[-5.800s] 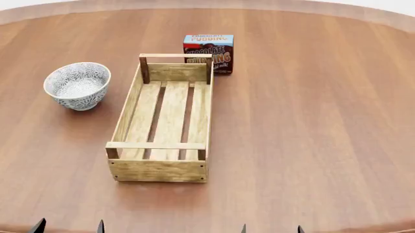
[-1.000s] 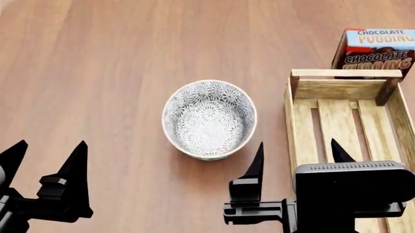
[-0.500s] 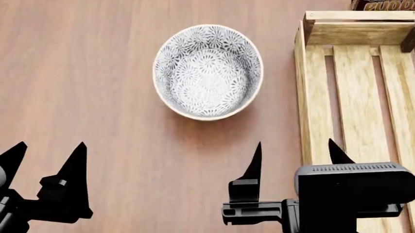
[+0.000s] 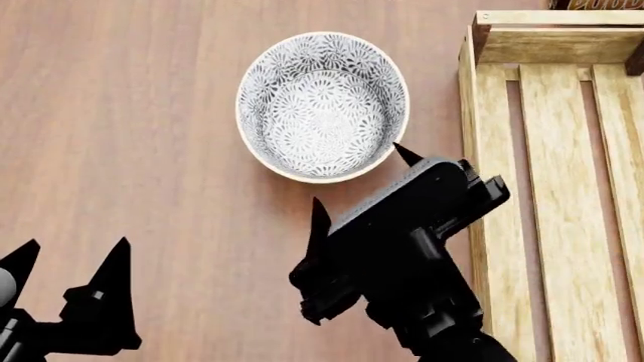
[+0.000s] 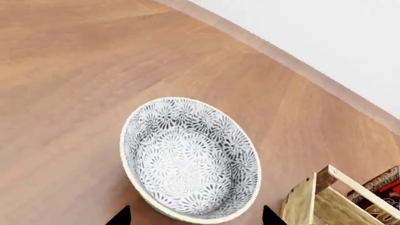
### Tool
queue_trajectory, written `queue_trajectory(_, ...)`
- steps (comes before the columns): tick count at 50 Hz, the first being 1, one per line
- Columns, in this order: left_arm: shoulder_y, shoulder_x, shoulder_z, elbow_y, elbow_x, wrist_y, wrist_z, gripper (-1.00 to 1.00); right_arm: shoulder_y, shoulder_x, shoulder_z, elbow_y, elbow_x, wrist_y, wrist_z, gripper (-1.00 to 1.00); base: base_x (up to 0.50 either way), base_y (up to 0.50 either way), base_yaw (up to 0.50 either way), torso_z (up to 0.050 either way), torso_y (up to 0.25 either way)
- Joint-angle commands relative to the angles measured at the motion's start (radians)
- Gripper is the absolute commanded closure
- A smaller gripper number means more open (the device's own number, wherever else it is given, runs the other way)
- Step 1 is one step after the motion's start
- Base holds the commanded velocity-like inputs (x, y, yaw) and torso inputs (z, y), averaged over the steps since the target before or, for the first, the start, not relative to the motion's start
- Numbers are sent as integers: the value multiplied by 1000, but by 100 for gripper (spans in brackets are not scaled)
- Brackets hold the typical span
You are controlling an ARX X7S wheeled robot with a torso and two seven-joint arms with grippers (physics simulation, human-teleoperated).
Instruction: Pick up the bowl on the left and put it in the tray.
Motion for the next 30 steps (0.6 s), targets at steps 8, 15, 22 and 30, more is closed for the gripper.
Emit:
queue_trajectory(8,15,-5,4,-18,5,23,3,-100,285,45,-333,343,-207,-223,-251,-100,0,0,0,0,0)
queue_trajectory(15,23,-9,-1,-20,2,33,6,-100,335,26,-393,492,-259,-301,-266,-100,0,0,0,0,0)
queue_trajectory(22,27,-8,4,-34,7,43,8,-100,380,15,-459,607,-301,-367,-306,-100,0,0,0,0,0)
queue_trajectory(30,20,-12,7,-32,2,38,1,-100,398,-1,-519,722,-345,-485,-302,-100,0,0,0,0,0)
